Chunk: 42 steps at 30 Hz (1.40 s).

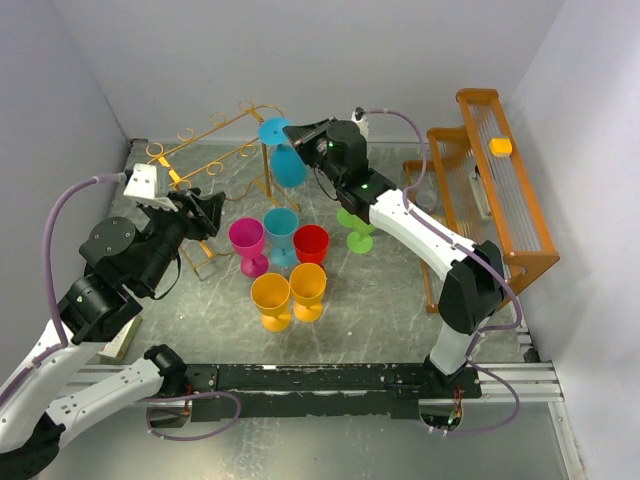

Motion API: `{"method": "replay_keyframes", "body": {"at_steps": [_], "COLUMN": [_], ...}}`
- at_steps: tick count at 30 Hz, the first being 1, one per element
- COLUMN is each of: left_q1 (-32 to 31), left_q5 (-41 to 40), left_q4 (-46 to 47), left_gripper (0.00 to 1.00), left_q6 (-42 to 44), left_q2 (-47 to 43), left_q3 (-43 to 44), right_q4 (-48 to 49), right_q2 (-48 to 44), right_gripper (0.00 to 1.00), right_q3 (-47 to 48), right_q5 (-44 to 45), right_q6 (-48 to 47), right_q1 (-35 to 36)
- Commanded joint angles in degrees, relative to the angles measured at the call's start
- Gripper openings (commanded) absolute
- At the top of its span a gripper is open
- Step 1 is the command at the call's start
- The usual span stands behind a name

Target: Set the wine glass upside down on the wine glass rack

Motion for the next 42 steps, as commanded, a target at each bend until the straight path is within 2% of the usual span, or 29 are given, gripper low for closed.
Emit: {"method": "replay_keyframes", "body": {"at_steps": [1, 12, 20, 22, 29, 31, 34, 38, 40, 42], "left_q1": [-0.1, -0.1, -0.1, -0.1, -0.1, -0.1, 0.0, -0.1, -0.1, -0.2], "left_q5": [-0.8, -1.4, -1.5, -1.5, -1.8, -1.5, -0.4, 1.9, 3.5, 5.5], "left_q4": [-0.2, -0.1, 0.1, -0.1, -1.1, -1.6, -2.4, -2.8, -2.8, -2.0], "left_gripper": [0.64, 0.65, 0.65, 0.65, 0.66, 0.67, 0.69, 0.70, 0.72, 0.73], "left_q6": [-0.5, 0.8, 1.2, 1.2, 1.3, 1.3, 1.5, 2.0, 2.6, 3.2], "left_q2": [-0.6, -1.1, -0.5, -0.4, -0.8, -0.6, -0.2, -0.2, -0.6, -1.3], "left_q3": [0.2, -0.6, -0.6, -0.6, -0.1, 0.3, 0.8, 0.8, 0.4, -0.2], "right_q4": [2.4, 0.3, -1.4, -1.9, -1.9, -1.5, -1.6, -3.7, -7.8, -16.1], "right_q2": [0.2, 1.7, 2.5, 2.5, -0.4, -2.4, -5.9, -12.3, -15.4, -17.5], "right_gripper": [0.00, 0.10, 0.25, 0.31, 0.64, 0.69, 0.72, 0.70, 0.69, 0.69], "right_q3": [2.8, 4.2, 4.2, 4.4, 2.7, 1.0, -2.4, -8.0, -10.0, -10.8], "right_q5": [0.8, 2.6, 1.5, 0.8, 0.3, 0.0, -0.5, -2.0, -1.3, -0.3], "right_q6": [-0.2, -4.1, -5.5, -5.9, -9.4, -10.7, -14.4, -22.8, -28.9, -34.8], "right_q1": [-0.4, -0.6, -1.5, -1.7, -2.7, -3.4, -4.7, -6.6, -7.0, -7.4]}}
